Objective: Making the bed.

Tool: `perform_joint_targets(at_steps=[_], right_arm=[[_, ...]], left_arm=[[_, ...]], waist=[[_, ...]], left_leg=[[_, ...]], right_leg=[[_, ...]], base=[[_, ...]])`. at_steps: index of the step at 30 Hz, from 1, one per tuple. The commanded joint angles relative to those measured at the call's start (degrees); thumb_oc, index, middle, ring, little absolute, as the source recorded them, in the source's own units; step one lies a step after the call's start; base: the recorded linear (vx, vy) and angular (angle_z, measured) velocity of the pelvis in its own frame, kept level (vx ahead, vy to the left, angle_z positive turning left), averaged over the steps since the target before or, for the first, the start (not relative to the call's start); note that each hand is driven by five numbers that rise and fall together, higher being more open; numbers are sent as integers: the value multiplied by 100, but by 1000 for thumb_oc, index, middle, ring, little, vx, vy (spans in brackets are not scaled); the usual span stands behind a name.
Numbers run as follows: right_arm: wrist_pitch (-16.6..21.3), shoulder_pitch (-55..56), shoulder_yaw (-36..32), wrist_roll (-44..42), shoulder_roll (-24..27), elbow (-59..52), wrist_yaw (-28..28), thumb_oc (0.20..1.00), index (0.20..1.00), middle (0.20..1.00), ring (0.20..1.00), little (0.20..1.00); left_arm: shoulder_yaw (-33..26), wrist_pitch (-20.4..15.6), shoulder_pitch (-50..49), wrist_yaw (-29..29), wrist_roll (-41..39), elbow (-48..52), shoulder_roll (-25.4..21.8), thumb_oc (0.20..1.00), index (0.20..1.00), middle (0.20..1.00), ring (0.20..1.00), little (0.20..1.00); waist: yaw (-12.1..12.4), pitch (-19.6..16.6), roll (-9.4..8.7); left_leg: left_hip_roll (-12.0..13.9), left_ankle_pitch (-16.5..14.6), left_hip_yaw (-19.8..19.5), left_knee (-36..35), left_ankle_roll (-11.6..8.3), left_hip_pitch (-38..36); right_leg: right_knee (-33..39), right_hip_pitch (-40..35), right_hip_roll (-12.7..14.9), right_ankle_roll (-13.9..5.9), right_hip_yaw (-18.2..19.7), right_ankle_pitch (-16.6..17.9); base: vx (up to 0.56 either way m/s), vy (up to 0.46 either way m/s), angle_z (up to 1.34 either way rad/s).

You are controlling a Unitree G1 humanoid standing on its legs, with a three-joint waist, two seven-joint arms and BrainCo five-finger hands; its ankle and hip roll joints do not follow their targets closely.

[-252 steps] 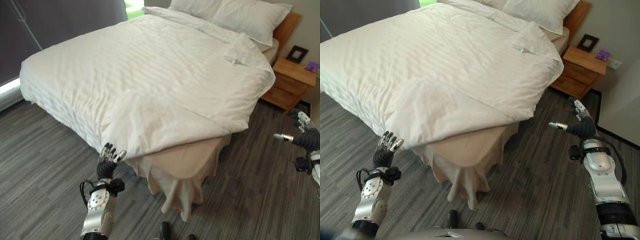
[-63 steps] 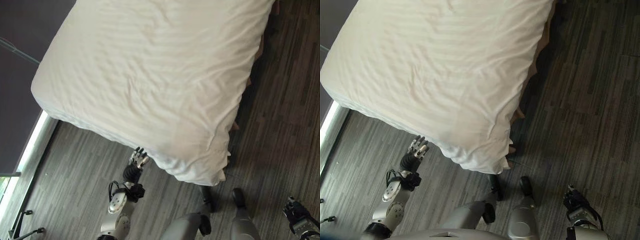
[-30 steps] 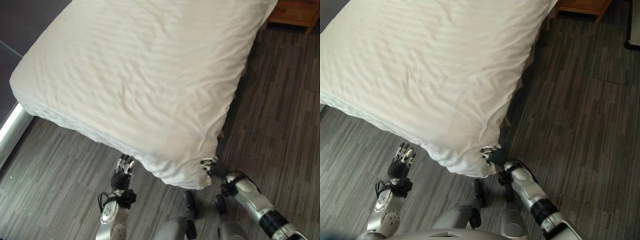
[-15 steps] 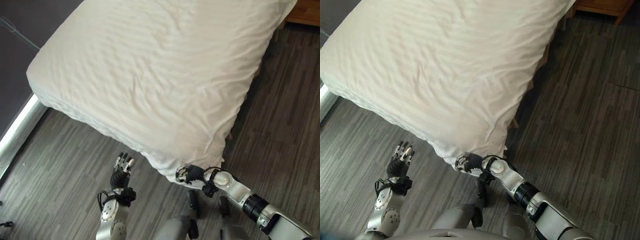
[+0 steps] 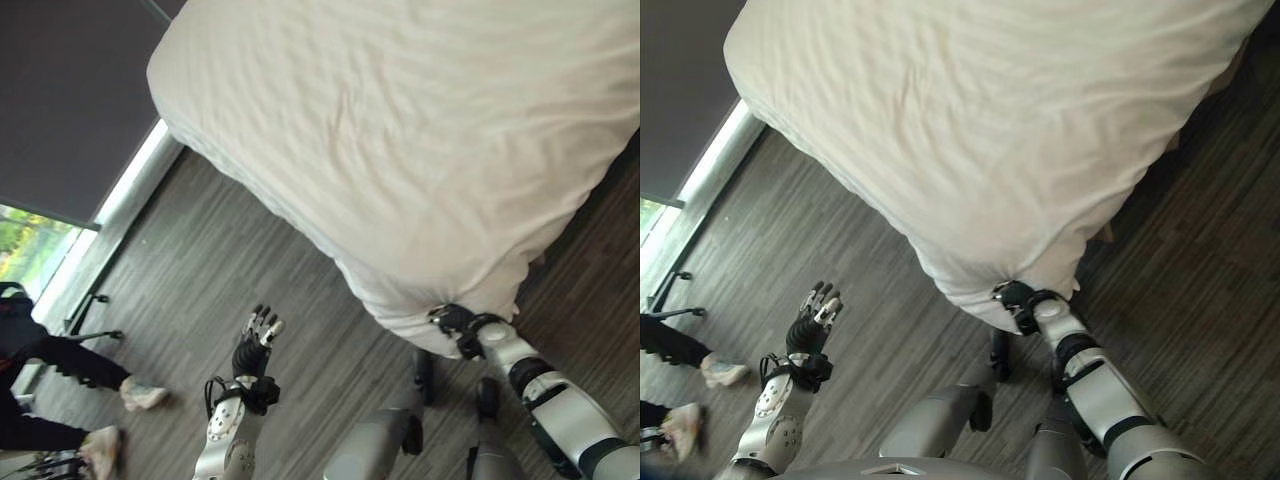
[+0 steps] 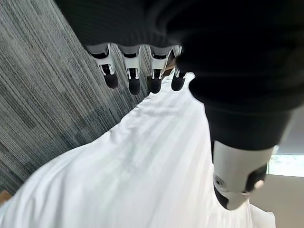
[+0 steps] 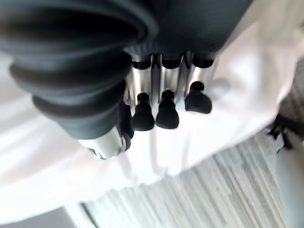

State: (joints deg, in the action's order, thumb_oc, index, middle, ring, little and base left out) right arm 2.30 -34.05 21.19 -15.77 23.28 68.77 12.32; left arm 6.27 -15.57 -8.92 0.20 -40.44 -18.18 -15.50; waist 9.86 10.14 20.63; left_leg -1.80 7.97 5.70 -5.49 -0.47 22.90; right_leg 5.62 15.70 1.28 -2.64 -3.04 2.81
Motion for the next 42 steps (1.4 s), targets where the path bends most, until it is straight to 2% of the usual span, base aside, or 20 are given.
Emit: perform_joint_targets(at_steps=[1, 5, 7, 8, 10, 11, 12, 14, 16, 17, 18, 20, 21, 22, 25, 27, 28, 34, 40, 42], right_arm=[[111, -284, -649, -489, 816, 472, -827, 200, 200, 200, 200, 200], [82, 978, -2135, -1286, 1131, 1112, -891, 200, 200, 200, 200, 200], [56, 1391, -2613, -1569, 1219, 1230, -872, 200, 200, 200, 200, 200], [55, 1412, -2628, -1570, 1220, 1221, -870, 200, 200, 200, 200, 200], [84, 2120, -3370, -1891, 1378, 1294, -915, 200, 200, 200, 200, 200], [83, 2125, -3373, -1891, 1377, 1292, -916, 200, 200, 200, 200, 200], [142, 2523, -3700, -1965, 1399, 1275, -986, 200, 200, 200, 200, 200], [278, 2898, -4121, -2148, 1406, 1107, -1134, 200, 200, 200, 200, 200], [333, 3097, -4279, -2196, 1334, 1019, -1182, 200, 200, 200, 200, 200], [494, 3230, -4475, -2366, 1272, 780, -1284, 200, 200, 200, 200, 200], [715, 3405, -4602, -2588, 1097, 407, -1328, 200, 200, 200, 200, 200], [874, 3552, -4629, -2708, 858, -42, -1402, 200, 200, 200, 200, 200], [1048, 3693, -4567, -2819, 645, -588, -1382, 200, 200, 200, 200, 200], [1042, 3720, -4572, -2807, 612, -630, -1405, 200, 200, 200, 200, 200], [1312, 3867, -4221, -2792, 95, -2405, -1371, 200, 200, 200, 200, 200], [1306, 3901, -4142, -2782, -49, -2810, -1398, 200, 200, 200, 200, 200], [1348, 3978, -3960, -2729, -201, -3527, -1284, 200, 200, 200, 200, 200], [1313, 4118, -3576, -2358, -429, -4696, -1158, 200, 200, 200, 200, 200], [1281, 4412, -3584, -2130, -632, -5133, -996, 200, 200, 200, 200, 200], [1206, 4339, -3167, -2023, -694, -5035, -899, 200, 200, 200, 200, 200]], left_arm=[[-39, -195, 572, 15, -297, 52, -39, 1000, 1000, 1000, 1000, 1000], [-288, -188, 517, 13, -304, 175, -2, 1000, 1000, 1000, 1000, 1000], [-370, -191, 488, 16, -280, 238, 4, 1000, 1000, 1000, 1000, 1000], [-356, -190, 484, 18, -279, 241, 1, 1000, 1000, 1000, 1000, 1000], [-543, -189, 429, 29, -252, 307, 4, 1000, 1000, 1000, 1000, 1000], [-541, -189, 429, 29, -252, 308, 3, 1000, 1000, 1000, 1000, 1000], [-677, -196, 420, 35, -248, 319, 25, 1000, 1000, 1000, 1000, 1000], [-804, -221, 409, 49, -214, 319, 19, 1000, 1000, 1000, 1000, 1000], [-847, -235, 405, 68, -153, 271, 16, 1000, 1000, 1000, 1000, 1000], [-877, -250, 413, 81, -90, 247, 6, 1000, 1000, 1000, 1000, 1000], [-944, -312, 454, 131, 19, 137, 0, 1000, 1000, 1000, 1000, 1000], [-964, -341, 474, 185, 28, 54, 11, 1000, 1000, 1000, 1000, 1000], [-978, -336, 547, 212, 32, -180, 41, 1000, 1000, 1000, 1000, 1000], [-974, -340, 544, 209, 29, -188, 25, 1000, 1000, 1000, 1000, 1000], [-1046, -346, 582, 327, 302, -207, -25, 1000, 1000, 1000, 1000, 1000], [-1060, -337, 578, 347, 362, -199, -32, 1000, 1000, 1000, 1000, 1000], [-1070, -318, 586, 371, 422, -173, -45, 1000, 1000, 1000, 1000, 1000], [-1033, -243, 561, 369, 800, -131, -81, 1000, 1000, 1000, 1000, 1000], [-1108, -262, 481, 235, 997, -114, -52, 1000, 1000, 1000, 1000, 1000], [-1058, -258, 511, 226, 808, -142, 62, 1000, 1000, 1000, 1000, 1000]], waist=[[-134, 82, -52], [-444, 62, -27], [-603, 63, -41], [-597, 63, -39], [-861, 58, -114], [-859, 59, -114], [-1026, 46, -220], [-1181, 10, -340], [-1236, -5, -414], [-1319, -39, -492], [-1442, -143, -654], [-1506, -181, -763], [-1600, -313, -939], [-1605, -291, -958], [-1682, -510, -1261], [-1681, -565, -1331], [-1664, -632, -1455], [-1650, -701, -1677], [-1663, -734, -1760], [-1638, -783, -1780]], left_leg=[[-253, -452, 145, 49, -50, -500], [-273, -567, 158, 49, -4, -659], [-280, -631, 165, 49, 4, -722], [-281, -634, 160, 49, 5, -735], [-283, -713, 184, 49, 42, -837], [-283, -713, 184, 49, 42, -841], [-267, -764, 221, 49, 59, -915], [-253, -816, 242, 49, 88, -1034], [-250, -844, 251, 49, 101, -1133], [-237, -875, 277, 49, 107, -1214], [-210, -914, 298, 49, 111, -1359], [-200, -937, 301, 49, 115, -1486], [-180, -969, 312, 49, 122, -1647], [-182, -973, 309, 49, 122, -1681], [-135, -1045, 354, 49, 137, -1973], [-129, -1069, 373, 49, 142, -2039], [-123, -1103, 381, 49, 160, -2150], [-87, -1193, 434, 49, 204, -2452], [-84, -1206, 611, 49, 199, -2408], [-85, -1213, 639, 49, 214, -2408]], right_leg=[[-62, 265, 174, -159, -71, 93], [-62, 111, 189, -177, -73, -20], [-62, 54, 191, -192, -60, -70], [-62, 40, 192, -194, -64, -75], [-62, -42, 191, -202, -29, -111], [-62, -46, 191, -202, -29, -112], [-62, -112, 179, -198, -6, -133], [-62, -216, 173, -188, 17, -166], [-62, -311, 167, -186, 31, -181], [-62, -381, 155, -183, 45, -198], [-62, -510, 134, -187, 65, -208], [-62, -635, 122, -174, 83, -221], [-62, -803, 102, -152, 102, -223], [-62, -838, 104, -152, 99, -231], [-62, -1114, 61, -149, 123, -233], [-62, -1172, 58, -151, 130, -240], [-65, -1282, 45, -144, 142, -263], [-314, -1463, 19, -167, 146, -364], [-152, -1446, 27, -265, 77, -212], [-116, -1447, 41, -301, 79, -161]], base=[[42, 15, 4], [70, 48, 6], [40, 40, -1], [34, 43, -8], [24, 42, -7], [11, 31, -3], [8, 27, -4], [22, 32, -8], [20, 15, -10], [10, 24, -14], [18, 29, -24], [12, 19, -24], [1, 14, -11], [-8, 26, -9], [-29, 28, -5], [-13, 17, -13], [-8, 16, -8], [-8, 8, 3], [-57, 45, -11], [-27, 47, -10]])
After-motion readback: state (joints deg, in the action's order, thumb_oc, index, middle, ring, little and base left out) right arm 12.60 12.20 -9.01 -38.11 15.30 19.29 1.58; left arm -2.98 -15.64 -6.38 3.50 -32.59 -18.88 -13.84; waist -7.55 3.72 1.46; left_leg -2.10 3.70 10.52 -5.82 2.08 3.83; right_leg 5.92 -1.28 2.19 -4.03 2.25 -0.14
